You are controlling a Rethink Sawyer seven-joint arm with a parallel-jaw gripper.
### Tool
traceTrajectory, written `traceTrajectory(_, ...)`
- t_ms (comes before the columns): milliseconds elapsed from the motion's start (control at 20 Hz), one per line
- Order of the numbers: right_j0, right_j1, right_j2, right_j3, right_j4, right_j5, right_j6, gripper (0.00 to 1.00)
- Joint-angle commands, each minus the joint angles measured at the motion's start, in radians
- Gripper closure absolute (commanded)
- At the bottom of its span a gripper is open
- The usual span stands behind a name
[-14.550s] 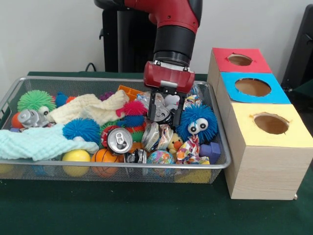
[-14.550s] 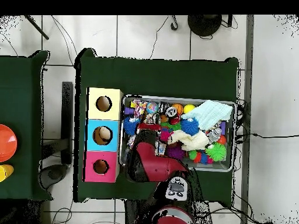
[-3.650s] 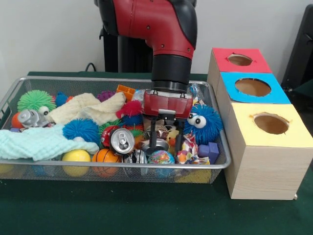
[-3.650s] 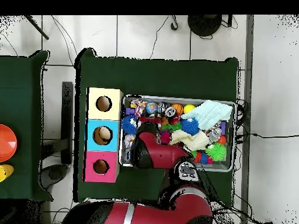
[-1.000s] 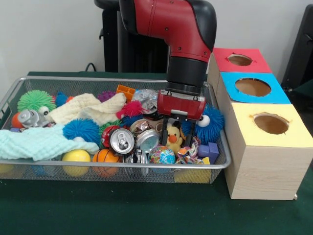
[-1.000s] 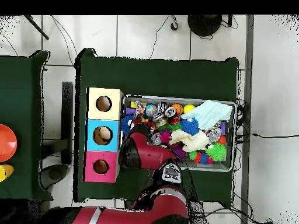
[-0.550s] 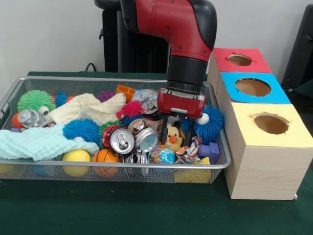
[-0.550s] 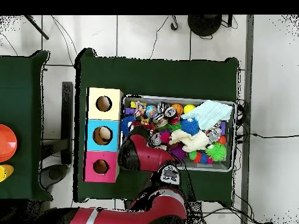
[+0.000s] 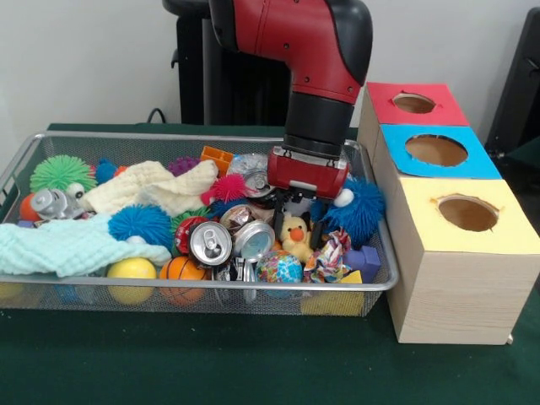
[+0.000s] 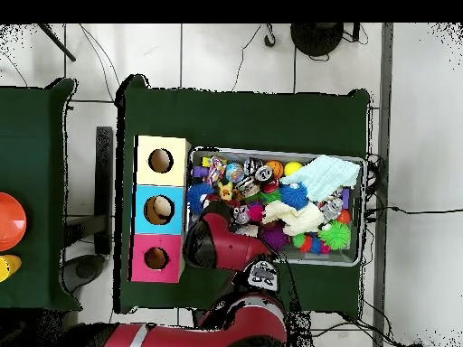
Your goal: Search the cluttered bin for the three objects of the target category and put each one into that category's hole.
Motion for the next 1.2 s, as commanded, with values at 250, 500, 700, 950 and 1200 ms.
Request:
traceTrajectory(250, -0.009, 0.108, 0.072, 0.026, 0.027, 0.163, 0.154, 0.0)
traceTrajectory(500, -0.021, 0.123, 0.084, 0.007, 0.015, 0.159, 0.143, 0.0)
traceTrajectory(700, -0.03, 0.131, 0.101, 0.0, 0.006, 0.154, 0.143, 0.0)
traceTrajectory(950, -0.052, 0.14, 0.125, -0.007, -0.015, 0.171, 0.129, 1.0)
traceTrajectory(1200, -0.053, 0.155, 0.129, 0.002, -0.014, 0.152, 0.14, 1.0)
